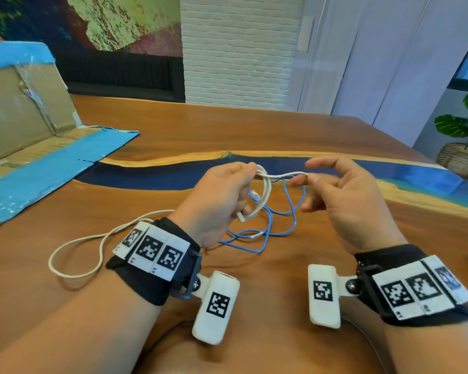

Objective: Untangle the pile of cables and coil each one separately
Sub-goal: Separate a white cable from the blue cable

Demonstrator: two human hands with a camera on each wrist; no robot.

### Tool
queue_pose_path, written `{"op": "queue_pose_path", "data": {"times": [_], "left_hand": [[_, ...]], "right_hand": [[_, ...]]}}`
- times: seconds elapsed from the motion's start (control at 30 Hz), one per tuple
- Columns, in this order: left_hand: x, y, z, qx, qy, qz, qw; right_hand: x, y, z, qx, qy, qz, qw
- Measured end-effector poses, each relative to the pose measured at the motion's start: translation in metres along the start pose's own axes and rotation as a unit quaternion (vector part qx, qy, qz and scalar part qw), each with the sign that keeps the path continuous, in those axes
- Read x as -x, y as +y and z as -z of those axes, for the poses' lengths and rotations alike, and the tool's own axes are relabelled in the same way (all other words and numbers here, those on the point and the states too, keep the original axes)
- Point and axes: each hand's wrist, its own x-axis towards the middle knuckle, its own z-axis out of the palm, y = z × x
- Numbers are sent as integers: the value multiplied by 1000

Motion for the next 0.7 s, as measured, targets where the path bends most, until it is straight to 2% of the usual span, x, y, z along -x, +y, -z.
{"op": "queue_pose_path", "data": {"times": [0.1,0.23,0.37,0.53,0.7], "left_hand": [[6,6,-4,91,-49,0,995],[11,3,-14,107,-82,-8,991],[10,-2,-17,77,-59,-24,995],[6,-2,-13,24,-2,-58,998],[5,-2,-9,-26,-2,-82,996]], "right_hand": [[1,8,-7,87,-38,21,995],[5,13,-22,120,-101,47,986],[12,11,-32,62,-127,44,989],[14,9,-34,-61,-137,-54,987],[16,10,-36,-66,-137,-83,985]]}}
